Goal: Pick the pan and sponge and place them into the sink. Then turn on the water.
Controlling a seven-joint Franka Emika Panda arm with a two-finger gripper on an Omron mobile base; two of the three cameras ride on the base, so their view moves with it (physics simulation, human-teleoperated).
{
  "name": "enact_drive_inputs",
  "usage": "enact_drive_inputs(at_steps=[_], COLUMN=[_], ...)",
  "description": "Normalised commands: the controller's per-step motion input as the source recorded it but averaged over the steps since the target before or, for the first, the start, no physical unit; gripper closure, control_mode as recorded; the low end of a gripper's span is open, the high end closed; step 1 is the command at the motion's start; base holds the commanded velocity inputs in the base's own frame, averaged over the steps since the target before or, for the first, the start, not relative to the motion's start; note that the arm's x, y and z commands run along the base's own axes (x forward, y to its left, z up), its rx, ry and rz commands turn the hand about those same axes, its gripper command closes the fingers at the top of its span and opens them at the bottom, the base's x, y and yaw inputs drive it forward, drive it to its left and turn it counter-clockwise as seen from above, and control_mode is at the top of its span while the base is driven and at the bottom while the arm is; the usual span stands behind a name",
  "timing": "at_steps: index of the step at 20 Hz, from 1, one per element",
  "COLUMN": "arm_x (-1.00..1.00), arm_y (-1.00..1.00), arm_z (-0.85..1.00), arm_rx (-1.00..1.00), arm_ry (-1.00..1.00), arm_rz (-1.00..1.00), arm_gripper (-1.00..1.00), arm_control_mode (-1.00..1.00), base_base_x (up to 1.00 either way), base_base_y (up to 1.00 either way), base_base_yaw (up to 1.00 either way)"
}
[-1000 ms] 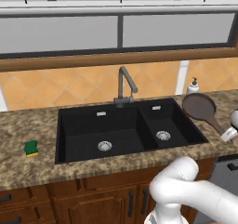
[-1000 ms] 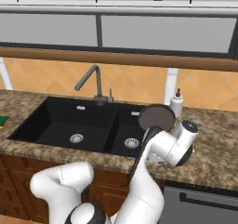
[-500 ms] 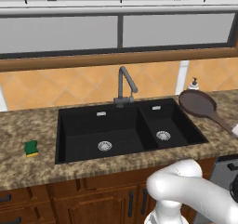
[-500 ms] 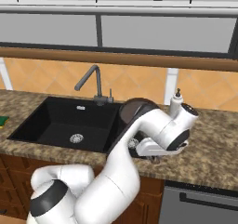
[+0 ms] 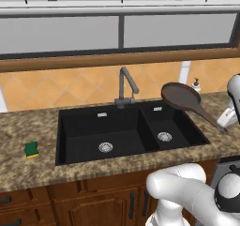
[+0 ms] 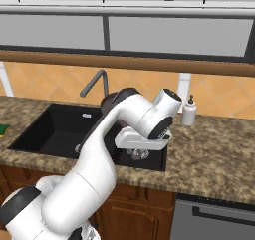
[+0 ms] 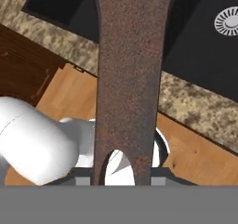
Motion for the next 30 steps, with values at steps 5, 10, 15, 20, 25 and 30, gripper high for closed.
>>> enact_drive_inputs(at_steps=[5,10,15,20,25,30], arm_x=[-0.22,-0.07,0.00,0.00,0.07,0.17], arm_y=[0.78,0.93,1.00,1.00,1.00,0.89], arm_z=[0.83,0.90,0.97,0.44,0.00,-0.40], arm_rx=[0.10,0.06,0.04,0.00,-0.02,-0.03], arm_ry=[0.03,0.00,0.00,0.05,0.12,0.04], arm_rz=[0.00,0.00,0.00,0.00,0.00,0.00], arm_gripper=[1.00,1.00,1.00,1.00,1.00,1.00], arm_control_mode=[-1.00,-1.00,-1.00,-1.00,-1.00,-1.00], base_base_x=[0.00,0.00,0.00,0.00,0.00,0.00], base_base_y=[0.00,0.00,0.00,0.00,0.00,0.00], base_base_yaw=[0.00,0.00,0.00,0.00,0.00,0.00])
